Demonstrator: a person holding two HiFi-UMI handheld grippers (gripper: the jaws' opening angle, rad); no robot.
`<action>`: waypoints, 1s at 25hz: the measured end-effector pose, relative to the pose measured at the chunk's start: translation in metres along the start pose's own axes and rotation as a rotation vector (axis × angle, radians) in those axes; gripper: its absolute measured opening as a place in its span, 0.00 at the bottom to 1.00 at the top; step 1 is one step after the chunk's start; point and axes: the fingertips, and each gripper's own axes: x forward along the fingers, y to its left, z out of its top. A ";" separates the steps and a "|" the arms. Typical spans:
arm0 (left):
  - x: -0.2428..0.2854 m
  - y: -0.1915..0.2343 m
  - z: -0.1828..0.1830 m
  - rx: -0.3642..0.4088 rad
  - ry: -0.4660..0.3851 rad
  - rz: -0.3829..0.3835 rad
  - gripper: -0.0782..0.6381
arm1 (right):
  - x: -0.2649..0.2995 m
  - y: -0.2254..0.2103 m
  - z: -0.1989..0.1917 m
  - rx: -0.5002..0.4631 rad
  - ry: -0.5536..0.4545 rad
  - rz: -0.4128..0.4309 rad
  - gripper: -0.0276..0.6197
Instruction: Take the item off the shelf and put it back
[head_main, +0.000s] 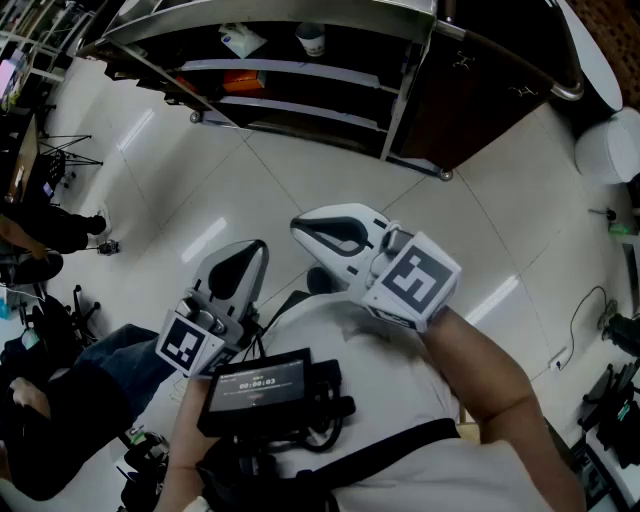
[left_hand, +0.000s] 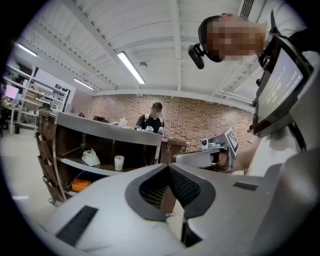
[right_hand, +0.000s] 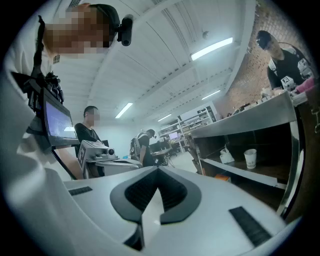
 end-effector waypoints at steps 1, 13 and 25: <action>0.004 0.000 -0.001 -0.002 0.002 0.007 0.12 | -0.003 -0.003 -0.001 0.001 0.001 0.003 0.05; 0.034 0.001 0.001 0.015 0.021 0.081 0.12 | -0.025 -0.031 -0.011 0.004 0.020 0.038 0.05; 0.041 0.039 0.002 0.014 0.024 0.073 0.12 | -0.001 -0.047 -0.016 0.017 0.032 0.016 0.05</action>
